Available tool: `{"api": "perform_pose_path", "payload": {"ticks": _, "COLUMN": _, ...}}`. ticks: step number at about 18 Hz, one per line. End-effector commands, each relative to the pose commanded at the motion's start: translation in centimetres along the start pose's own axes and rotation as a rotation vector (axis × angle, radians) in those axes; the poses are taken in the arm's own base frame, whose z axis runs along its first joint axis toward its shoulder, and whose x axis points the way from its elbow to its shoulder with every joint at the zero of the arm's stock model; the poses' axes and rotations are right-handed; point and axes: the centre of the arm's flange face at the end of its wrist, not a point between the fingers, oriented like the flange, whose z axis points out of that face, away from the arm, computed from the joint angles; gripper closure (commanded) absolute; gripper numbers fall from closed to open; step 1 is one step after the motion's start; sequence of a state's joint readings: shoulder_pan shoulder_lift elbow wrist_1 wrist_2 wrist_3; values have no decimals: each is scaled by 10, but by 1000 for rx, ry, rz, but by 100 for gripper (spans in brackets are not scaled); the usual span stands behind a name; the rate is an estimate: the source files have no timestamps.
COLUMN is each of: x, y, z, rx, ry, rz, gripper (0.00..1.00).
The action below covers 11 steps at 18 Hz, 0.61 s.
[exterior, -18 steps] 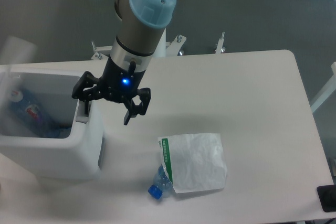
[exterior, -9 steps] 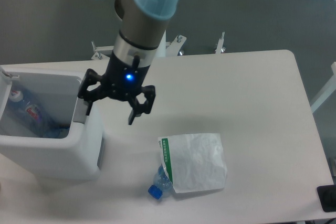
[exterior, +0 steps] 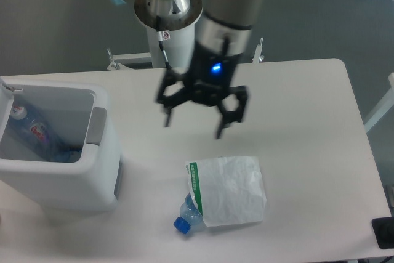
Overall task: Open the trash can
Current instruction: 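Lift the gripper up and away from the opened trash can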
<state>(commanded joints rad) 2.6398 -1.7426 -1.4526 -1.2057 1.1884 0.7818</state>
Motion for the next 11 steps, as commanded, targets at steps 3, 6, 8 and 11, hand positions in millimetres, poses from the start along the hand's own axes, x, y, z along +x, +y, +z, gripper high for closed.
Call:
{"api": "perform_pose_path", "payload": {"ticks": 3, "x": -37, "y": 29, "z": 25, "rx": -90, "ry": -29, "rz": 118, "gripper": 0}}
{"api": "perform_pose_path", "payload": {"ticks": 6, "x": -71, "y": 52, "z": 49, "rx": -185, "ry": -37, "rz": 237, "gripper": 0}}
{"api": "perform_pose_path", "payload": {"ticks": 8, "x": -81, "y": 61, "z": 56, "rx": -254, "ry": -53, "rz": 324, "gripper": 0}}
{"api": "perform_pose_path", "payload": {"ticks": 11, "x": -116, "y": 75, "z": 93, "rx": -314, "ry": -60, "rz": 385, "gripper": 0}}
